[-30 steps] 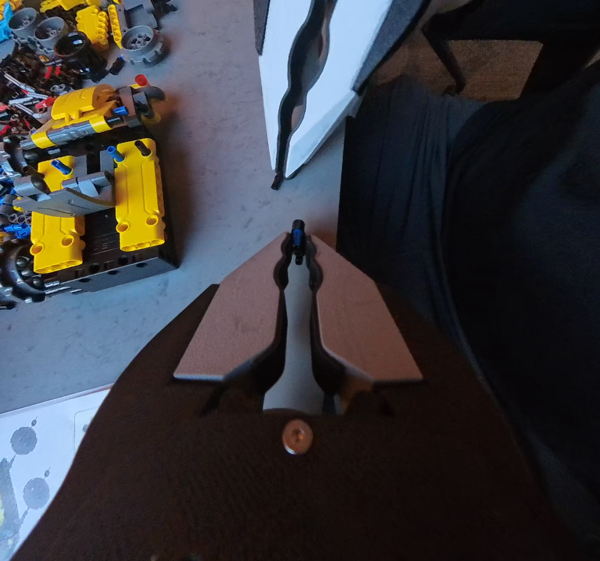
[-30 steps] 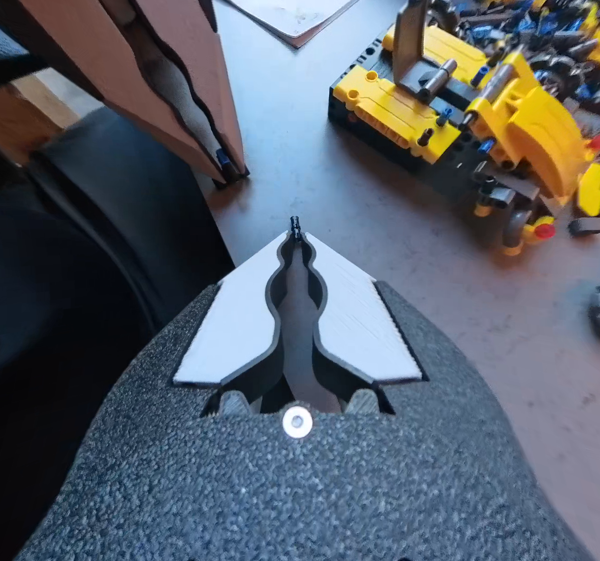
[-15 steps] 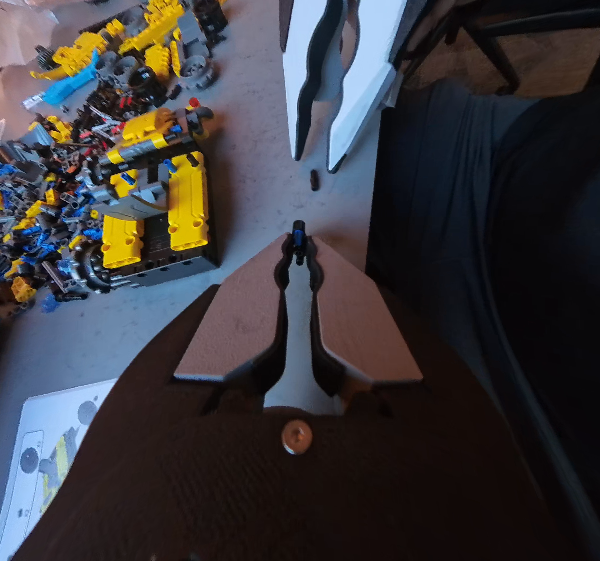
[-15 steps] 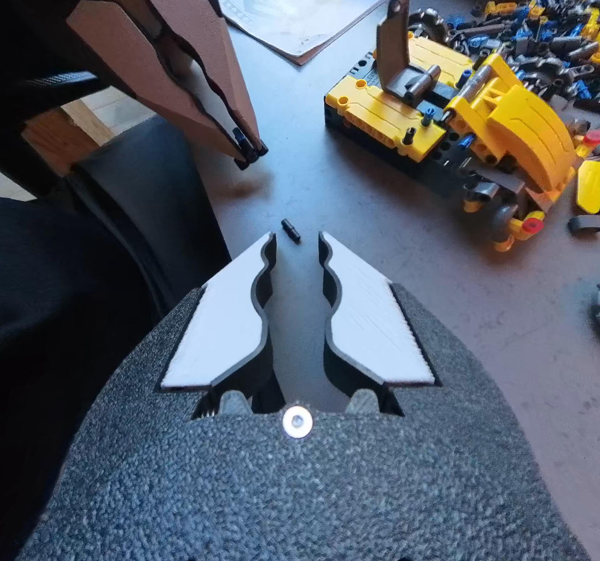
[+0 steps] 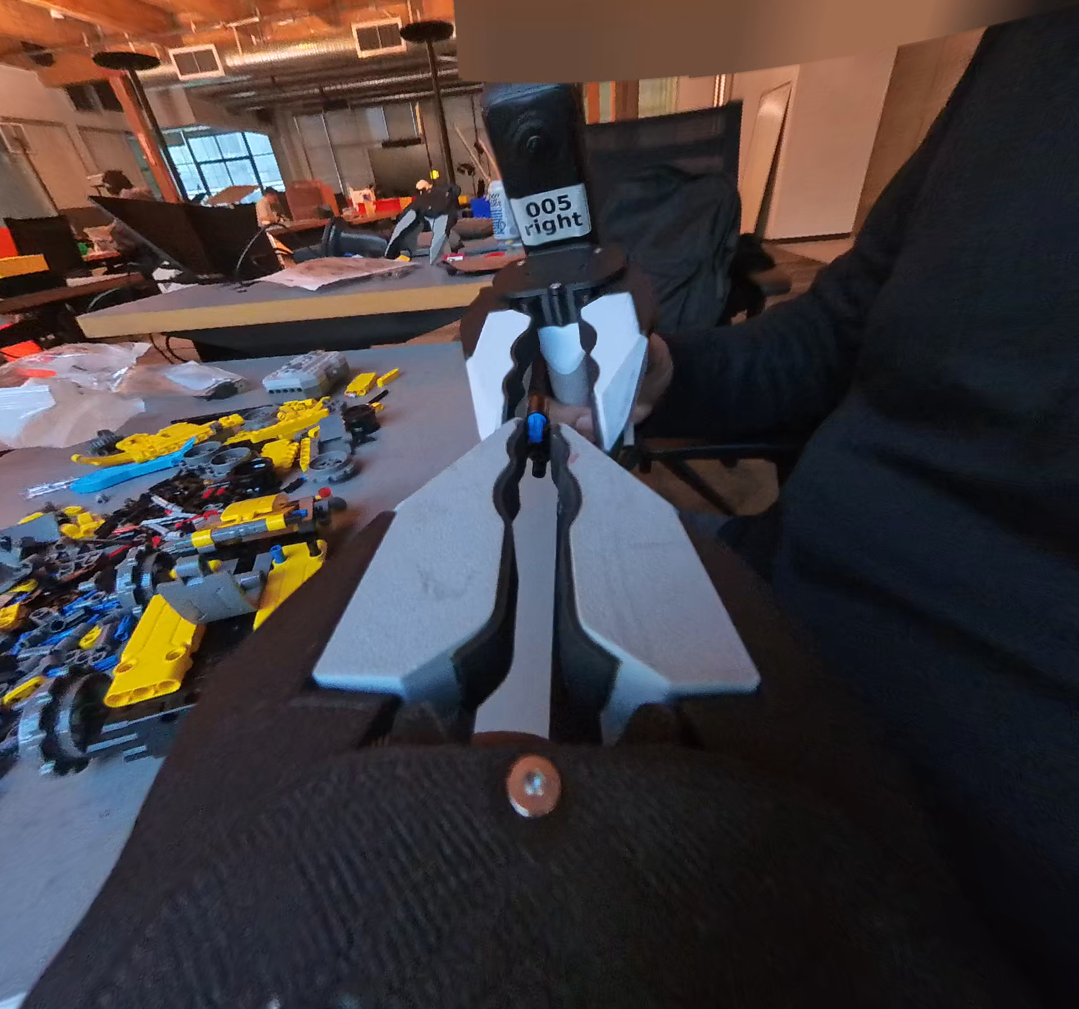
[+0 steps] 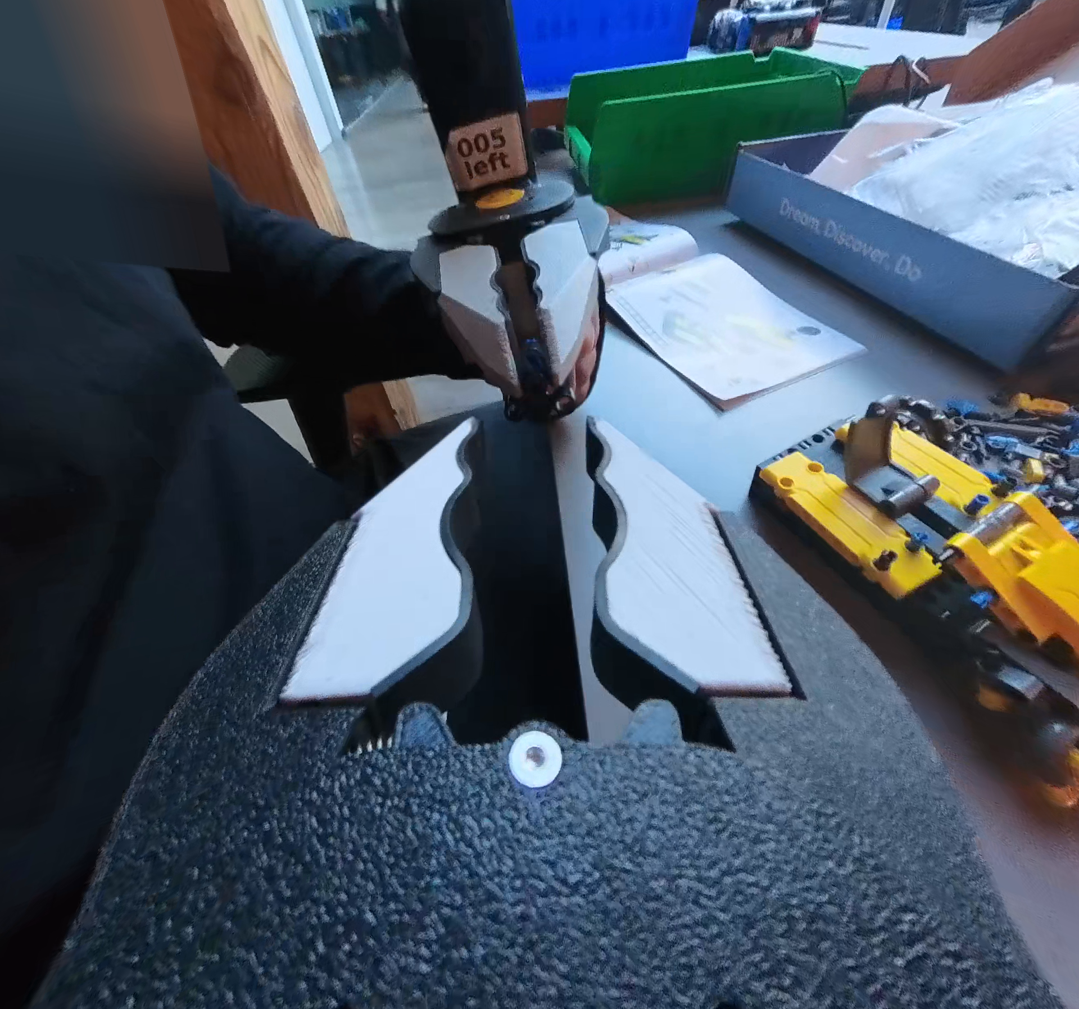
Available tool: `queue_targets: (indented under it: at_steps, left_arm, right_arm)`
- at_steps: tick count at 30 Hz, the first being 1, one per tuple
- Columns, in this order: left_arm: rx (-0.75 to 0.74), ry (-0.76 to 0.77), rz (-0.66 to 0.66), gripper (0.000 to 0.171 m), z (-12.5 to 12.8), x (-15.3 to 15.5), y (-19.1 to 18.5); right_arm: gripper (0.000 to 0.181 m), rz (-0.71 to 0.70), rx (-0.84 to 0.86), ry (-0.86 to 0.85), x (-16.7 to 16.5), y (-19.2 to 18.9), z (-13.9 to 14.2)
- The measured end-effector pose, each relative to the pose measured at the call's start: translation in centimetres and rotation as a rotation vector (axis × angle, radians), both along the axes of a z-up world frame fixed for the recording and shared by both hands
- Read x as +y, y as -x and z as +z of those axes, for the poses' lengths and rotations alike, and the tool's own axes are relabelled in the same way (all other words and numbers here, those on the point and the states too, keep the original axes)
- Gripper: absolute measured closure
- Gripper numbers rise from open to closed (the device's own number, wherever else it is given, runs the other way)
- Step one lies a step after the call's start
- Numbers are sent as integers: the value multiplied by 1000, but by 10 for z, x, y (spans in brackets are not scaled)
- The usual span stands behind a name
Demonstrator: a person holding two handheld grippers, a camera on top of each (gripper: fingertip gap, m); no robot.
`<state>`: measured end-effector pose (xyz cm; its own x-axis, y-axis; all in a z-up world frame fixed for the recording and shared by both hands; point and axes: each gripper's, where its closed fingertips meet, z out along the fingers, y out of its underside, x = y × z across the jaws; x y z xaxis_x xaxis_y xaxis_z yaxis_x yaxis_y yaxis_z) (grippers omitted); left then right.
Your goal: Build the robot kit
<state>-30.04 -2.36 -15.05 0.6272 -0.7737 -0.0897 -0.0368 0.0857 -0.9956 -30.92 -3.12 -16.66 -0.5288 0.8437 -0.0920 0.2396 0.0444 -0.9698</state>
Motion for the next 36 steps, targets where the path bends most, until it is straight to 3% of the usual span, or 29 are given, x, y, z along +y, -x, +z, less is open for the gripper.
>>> queue_targets:
  at_steps: [5,12,17,22,25,27,29,31,33,36]
  left_arm:
    - [-23,-16,-22,168,3,-3,-7]
    - [0,19,2,168,-3,0,-7]
    - [177,165,71,164,-33,10,-2]
    - [315,242,111,159,-54,14,5]
    - [382,263,117,167,-63,16,9]
    - [401,300,121,160,-68,18,10]
    - [413,334,89,139,-71,15,6]
    - [411,330,70,143,-71,13,3]
    - [402,325,81,162,-69,14,2]
    - [396,338,102,165,-69,17,6]
  right_arm:
    - [157,17,29,-20,-5,-1,4]
    - [158,-9,-26,-68,1,-1,-4]
    - [158,-77,-168,-290,18,-2,-35]
    - [158,-80,-282,-391,26,-5,-57]
    - [158,-79,-314,-457,27,-4,-64]
    - [158,-71,-324,-459,26,-2,-65]
    - [158,-63,-333,-462,25,-1,-67]
    - [158,-65,-338,-476,26,0,-69]
    - [158,-60,-345,-482,26,0,-71]
    - [158,-56,-346,-474,27,-1,-73]
